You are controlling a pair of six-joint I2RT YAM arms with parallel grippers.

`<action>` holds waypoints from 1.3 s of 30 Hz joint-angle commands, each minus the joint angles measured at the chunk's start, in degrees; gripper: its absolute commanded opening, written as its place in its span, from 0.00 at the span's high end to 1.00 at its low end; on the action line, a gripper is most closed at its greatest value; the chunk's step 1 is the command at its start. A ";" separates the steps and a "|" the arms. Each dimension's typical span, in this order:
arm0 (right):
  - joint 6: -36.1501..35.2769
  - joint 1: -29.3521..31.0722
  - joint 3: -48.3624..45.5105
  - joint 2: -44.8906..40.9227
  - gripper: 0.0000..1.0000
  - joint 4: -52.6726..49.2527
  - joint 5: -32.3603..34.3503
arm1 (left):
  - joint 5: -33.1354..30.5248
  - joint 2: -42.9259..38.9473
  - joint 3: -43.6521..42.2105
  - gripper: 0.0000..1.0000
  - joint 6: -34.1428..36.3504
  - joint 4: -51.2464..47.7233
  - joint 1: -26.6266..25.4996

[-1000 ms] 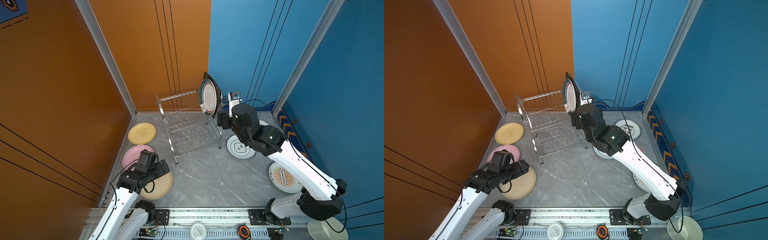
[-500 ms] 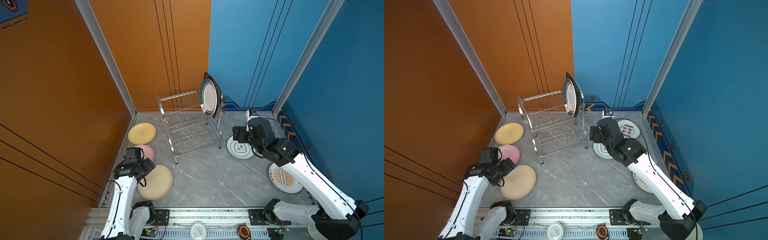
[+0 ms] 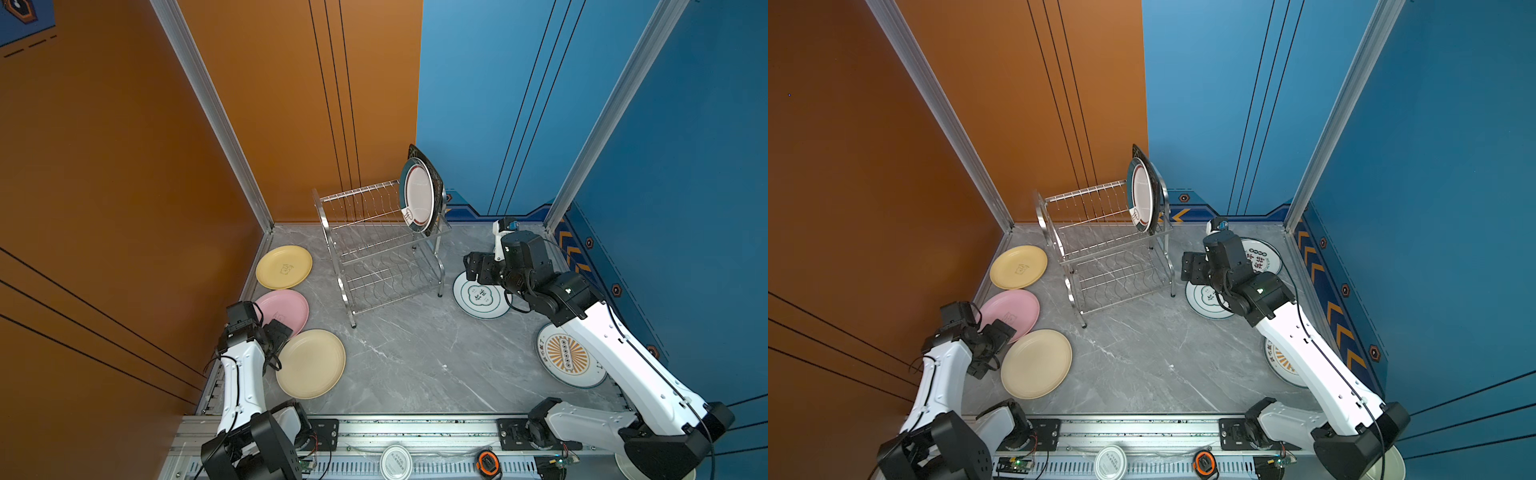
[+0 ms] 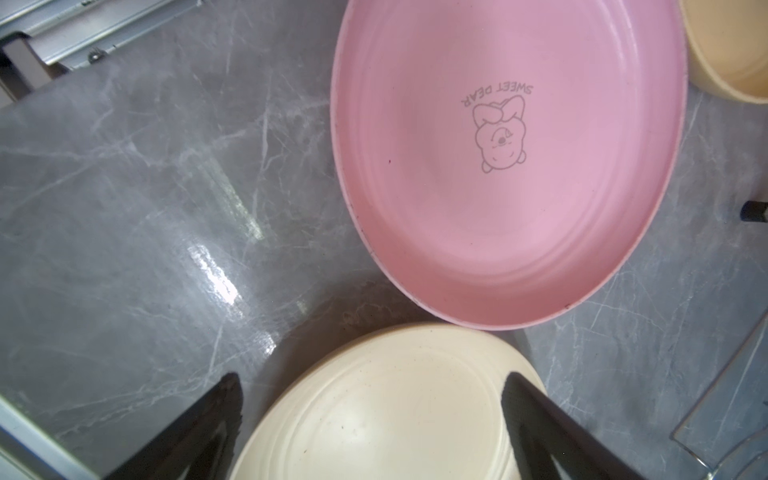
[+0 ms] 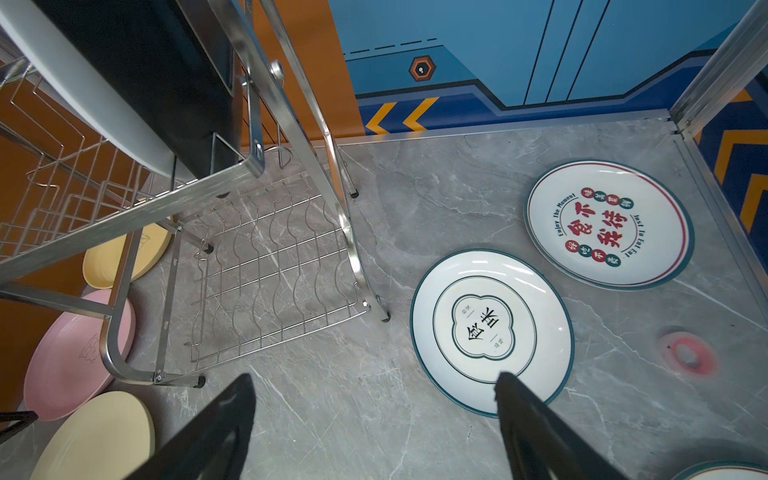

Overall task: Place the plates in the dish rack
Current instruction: 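Release the green-rimmed plate with the right gripper while the left reaches the cream plate, then push the cream plate away with the left gripper while the right gripper approaches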

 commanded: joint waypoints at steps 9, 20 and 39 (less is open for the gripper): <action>-0.79 -1.40 0.36 -0.54 0.08 -1.24 -0.30 | 6.68 6.20 -3.29 0.02 2.72 7.30 0.09; -0.34 -2.50 -2.29 -3.51 0.07 -1.28 1.38 | 9.91 10.84 -1.48 0.02 5.69 7.58 -3.95; 1.19 -2.73 -6.40 -7.46 0.04 -1.23 1.31 | 8.98 4.31 -4.88 0.02 -2.79 4.94 -28.15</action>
